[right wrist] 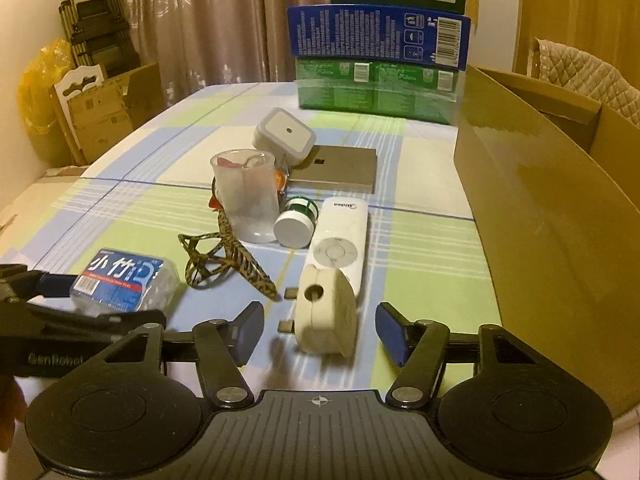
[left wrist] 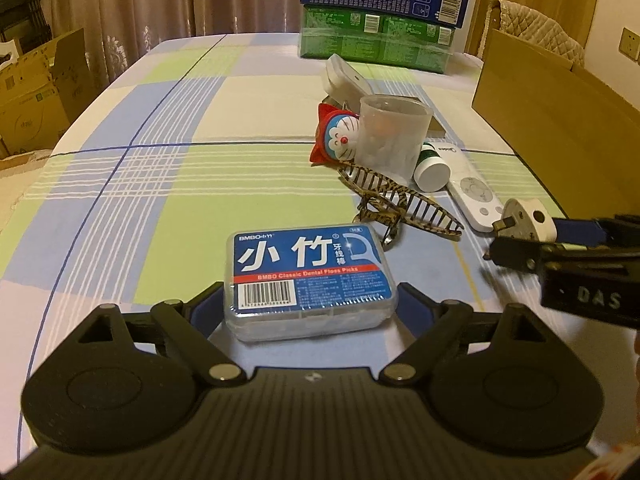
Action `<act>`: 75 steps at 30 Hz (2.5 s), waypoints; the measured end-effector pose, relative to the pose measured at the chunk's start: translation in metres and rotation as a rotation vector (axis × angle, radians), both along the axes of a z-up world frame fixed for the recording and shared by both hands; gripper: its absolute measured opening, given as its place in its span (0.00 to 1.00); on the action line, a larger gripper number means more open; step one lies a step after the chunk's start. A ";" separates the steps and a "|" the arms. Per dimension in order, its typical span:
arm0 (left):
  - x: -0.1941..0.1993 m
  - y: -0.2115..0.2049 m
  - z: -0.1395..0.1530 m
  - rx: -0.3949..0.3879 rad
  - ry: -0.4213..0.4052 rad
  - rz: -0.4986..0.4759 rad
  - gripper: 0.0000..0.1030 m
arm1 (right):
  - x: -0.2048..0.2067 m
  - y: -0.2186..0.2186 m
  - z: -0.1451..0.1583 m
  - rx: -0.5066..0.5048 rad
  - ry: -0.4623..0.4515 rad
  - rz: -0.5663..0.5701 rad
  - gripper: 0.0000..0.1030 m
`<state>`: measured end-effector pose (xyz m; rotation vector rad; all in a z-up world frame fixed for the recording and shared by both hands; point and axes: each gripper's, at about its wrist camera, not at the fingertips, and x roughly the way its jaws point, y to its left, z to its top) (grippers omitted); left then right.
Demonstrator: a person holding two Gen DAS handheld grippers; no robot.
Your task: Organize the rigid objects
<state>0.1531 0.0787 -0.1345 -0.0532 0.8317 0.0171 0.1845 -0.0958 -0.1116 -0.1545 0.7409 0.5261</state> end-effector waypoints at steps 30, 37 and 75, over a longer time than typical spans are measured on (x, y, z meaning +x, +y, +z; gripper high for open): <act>0.003 -0.005 -0.002 0.040 -0.048 0.026 0.84 | -0.018 -0.013 -0.001 -0.031 -0.040 -0.057 0.33; 0.002 -0.001 -0.001 0.019 -0.052 0.057 0.83 | -0.020 -0.015 0.005 -0.031 -0.046 -0.060 0.33; 0.007 -0.139 0.161 -0.069 -0.256 -0.241 0.82 | -0.001 -0.154 0.157 0.007 -0.199 -0.257 0.33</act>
